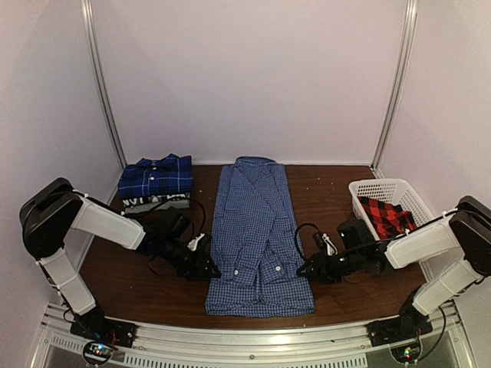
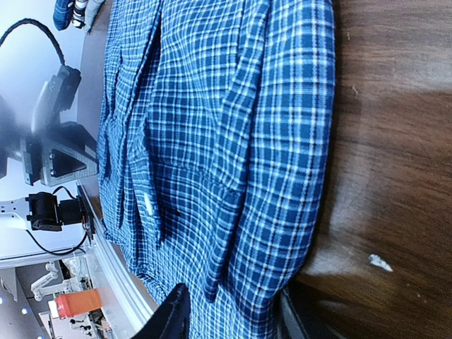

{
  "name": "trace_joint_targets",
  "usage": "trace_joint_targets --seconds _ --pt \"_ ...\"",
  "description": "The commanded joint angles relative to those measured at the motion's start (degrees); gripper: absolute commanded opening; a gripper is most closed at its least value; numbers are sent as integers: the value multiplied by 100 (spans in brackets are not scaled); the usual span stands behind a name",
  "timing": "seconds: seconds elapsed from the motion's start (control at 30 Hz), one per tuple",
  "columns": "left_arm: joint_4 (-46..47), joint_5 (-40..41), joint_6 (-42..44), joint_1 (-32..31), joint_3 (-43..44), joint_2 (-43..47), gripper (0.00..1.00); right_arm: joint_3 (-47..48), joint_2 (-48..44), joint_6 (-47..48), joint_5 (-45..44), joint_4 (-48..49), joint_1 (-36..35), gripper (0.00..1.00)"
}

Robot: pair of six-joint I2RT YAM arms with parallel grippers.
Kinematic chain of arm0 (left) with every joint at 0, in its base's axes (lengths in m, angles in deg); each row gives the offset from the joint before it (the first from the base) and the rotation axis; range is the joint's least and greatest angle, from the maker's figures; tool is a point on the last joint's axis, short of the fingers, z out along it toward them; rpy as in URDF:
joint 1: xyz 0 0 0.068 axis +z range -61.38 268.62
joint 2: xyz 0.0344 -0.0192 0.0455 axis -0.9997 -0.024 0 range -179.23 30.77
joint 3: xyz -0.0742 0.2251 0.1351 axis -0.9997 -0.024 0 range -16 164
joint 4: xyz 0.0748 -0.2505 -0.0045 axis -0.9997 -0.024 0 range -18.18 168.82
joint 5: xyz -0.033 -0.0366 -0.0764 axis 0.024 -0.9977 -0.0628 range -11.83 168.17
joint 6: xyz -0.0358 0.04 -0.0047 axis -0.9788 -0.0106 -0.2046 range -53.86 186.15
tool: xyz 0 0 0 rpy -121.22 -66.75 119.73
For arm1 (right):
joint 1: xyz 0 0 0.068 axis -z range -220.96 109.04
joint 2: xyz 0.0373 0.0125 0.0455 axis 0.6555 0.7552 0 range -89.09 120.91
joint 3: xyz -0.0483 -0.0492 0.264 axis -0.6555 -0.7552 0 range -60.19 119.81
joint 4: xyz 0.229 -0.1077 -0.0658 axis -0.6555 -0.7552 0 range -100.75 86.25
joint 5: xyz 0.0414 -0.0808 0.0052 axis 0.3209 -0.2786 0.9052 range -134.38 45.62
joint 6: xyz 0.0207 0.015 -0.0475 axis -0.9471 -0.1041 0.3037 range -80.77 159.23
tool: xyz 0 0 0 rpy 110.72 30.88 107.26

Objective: Fold and stack the long sleeve shirts
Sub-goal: Pick up the rectangle-folded shirt from the center of the board.

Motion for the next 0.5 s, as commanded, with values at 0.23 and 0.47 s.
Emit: trace_joint_targets --seconds 0.23,0.47 --pt "-51 -94 -172 -67 80 -46 13 6 222 -157 219 443 -36 22" --pt "199 -234 -289 -67 51 99 2 68 136 -246 323 495 -79 6"
